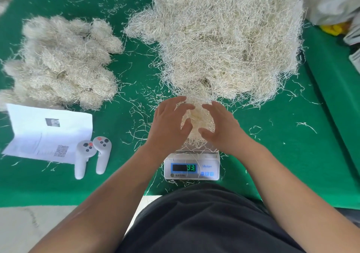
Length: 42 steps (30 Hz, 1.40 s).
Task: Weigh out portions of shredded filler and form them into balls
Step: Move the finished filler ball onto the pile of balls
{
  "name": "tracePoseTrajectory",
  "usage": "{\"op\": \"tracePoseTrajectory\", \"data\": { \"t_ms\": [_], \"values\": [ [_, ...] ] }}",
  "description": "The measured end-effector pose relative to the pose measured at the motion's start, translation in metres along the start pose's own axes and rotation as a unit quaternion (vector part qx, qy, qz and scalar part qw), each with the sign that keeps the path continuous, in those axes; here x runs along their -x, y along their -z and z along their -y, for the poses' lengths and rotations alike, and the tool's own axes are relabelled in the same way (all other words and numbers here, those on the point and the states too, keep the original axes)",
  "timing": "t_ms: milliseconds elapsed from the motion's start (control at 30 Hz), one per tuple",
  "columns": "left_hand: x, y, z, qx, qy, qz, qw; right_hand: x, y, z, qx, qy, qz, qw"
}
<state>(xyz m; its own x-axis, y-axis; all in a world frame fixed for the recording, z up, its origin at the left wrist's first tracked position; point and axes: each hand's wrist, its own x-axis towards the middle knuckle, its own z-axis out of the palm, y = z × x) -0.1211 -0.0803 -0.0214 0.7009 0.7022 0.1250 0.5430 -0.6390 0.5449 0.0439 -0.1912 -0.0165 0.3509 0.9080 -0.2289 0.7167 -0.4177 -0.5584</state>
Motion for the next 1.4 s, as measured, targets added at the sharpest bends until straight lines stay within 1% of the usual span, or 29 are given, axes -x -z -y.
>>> {"op": "tracePoseTrajectory", "data": {
  "t_ms": [67, 133, 200, 233, 300, 333, 367, 433, 500, 533, 600, 667, 733, 767, 833, 867, 933, 967, 1000, 1033, 1100, 1167, 1233, 1333, 1400],
  "values": [
    [-0.001, -0.003, 0.003, 0.003, 0.027, -0.009, 1.0, -0.003, -0.001, -0.003, 0.004, -0.003, 0.0, 1.0],
    [-0.004, -0.008, 0.009, 0.008, 0.107, -0.001, 0.994, -0.008, -0.004, -0.005, 0.01, -0.008, 0.001, 1.0],
    [-0.007, -0.013, 0.015, 0.029, 0.194, 0.051, 0.979, -0.015, -0.007, -0.003, 0.02, -0.023, 0.021, 0.999],
    [-0.009, -0.016, 0.018, 0.044, 0.215, 0.08, 0.972, -0.019, -0.008, -0.002, 0.024, -0.031, 0.04, 0.998],
    [-0.012, -0.021, 0.022, 0.077, 0.213, 0.114, 0.967, -0.027, -0.011, -0.001, 0.03, -0.032, 0.073, 0.996],
    [-0.013, -0.022, 0.023, 0.088, 0.203, 0.12, 0.968, -0.032, -0.012, -0.001, 0.029, -0.024, 0.07, 0.997],
    [-0.015, -0.023, 0.024, 0.086, 0.195, 0.12, 0.97, -0.038, -0.01, -0.001, 0.024, -0.016, 0.05, 0.998],
    [-0.02, -0.021, 0.025, 0.034, 0.191, 0.091, 0.977, -0.054, -0.003, -0.001, 0.004, -0.014, -0.028, 1.0],
    [-0.028, -0.016, 0.026, -0.013, 0.193, 0.036, 0.98, -0.077, 0.005, -0.003, -0.013, -0.037, -0.096, 0.995],
    [-0.033, -0.012, 0.027, -0.012, 0.194, 0.009, 0.981, -0.09, 0.008, -0.005, -0.014, -0.05, -0.11, 0.993],
    [-0.044, -0.006, 0.028, 0.01, 0.198, -0.025, 0.98, -0.118, 0.01, -0.009, 0.003, -0.08, -0.106, 0.991],
    [-0.054, -0.002, 0.032, 0.023, 0.19, -0.037, 0.981, -0.143, 0.008, -0.014, 0.03, -0.092, -0.081, 0.992],
    [-0.064, 0.0, 0.035, 0.038, 0.179, -0.033, 0.983, -0.164, 0.005, -0.018, 0.031, -0.065, -0.038, 0.997],
    [-0.069, 0.001, 0.036, 0.048, 0.179, -0.027, 0.982, -0.174, 0.003, -0.019, 0.022, -0.056, 0.001, 0.998],
    [-0.076, 0.001, 0.036, 0.062, 0.185, -0.011, 0.981, -0.192, -0.005, -0.021, 0.029, -0.064, 0.105, 0.992],
    [-0.079, 0.0, 0.036, 0.065, 0.186, -0.002, 0.98, -0.2, -0.009, -0.023, 0.058, -0.084, 0.165, 0.981],
    [-0.082, -0.001, 0.036, 0.072, 0.185, 0.012, 0.98, -0.215, -0.019, -0.027, 0.135, -0.118, 0.277, 0.944],
    [-0.082, -0.002, 0.037, 0.078, 0.187, 0.017, 0.979, -0.219, -0.022, -0.029, 0.166, -0.121, 0.306, 0.929],
    [-0.082, -0.002, 0.038, 0.083, 0.191, 0.021, 0.978, -0.221, -0.024, -0.027, 0.186, -0.126, 0.311, 0.923],
    [-0.082, -0.001, 0.041, 0.086, 0.194, 0.023, 0.977, -0.221, -0.023, -0.023, 0.201, -0.131, 0.299, 0.923],
    [-0.083, -0.001, 0.046, 0.092, 0.207, 0.024, 0.974, -0.218, -0.012, -0.01, 0.222, -0.088, 0.236, 0.942],
    [-0.087, 0.0, 0.048, 0.109, 0.219, 0.021, 0.969, -0.21, 0.01, -0.002, 0.178, -0.044, 0.119, 0.976],
    [-0.096, 0.003, 0.045, 0.127, 0.22, 0.018, 0.967, -0.199, 0.038, 0.002, 0.102, -0.006, 0.008, 0.995],
    [-0.116, 0.007, 0.039, 0.133, 0.185, 0.017, 0.974, -0.176, 0.071, 0.009, 0.023, 0.054, -0.093, 0.994],
    [-0.132, 0.008, 0.029, 0.113, 0.144, 0.034, 0.982, -0.164, 0.087, 0.017, -0.03, 0.075, -0.136, 0.987]
  ]
}}
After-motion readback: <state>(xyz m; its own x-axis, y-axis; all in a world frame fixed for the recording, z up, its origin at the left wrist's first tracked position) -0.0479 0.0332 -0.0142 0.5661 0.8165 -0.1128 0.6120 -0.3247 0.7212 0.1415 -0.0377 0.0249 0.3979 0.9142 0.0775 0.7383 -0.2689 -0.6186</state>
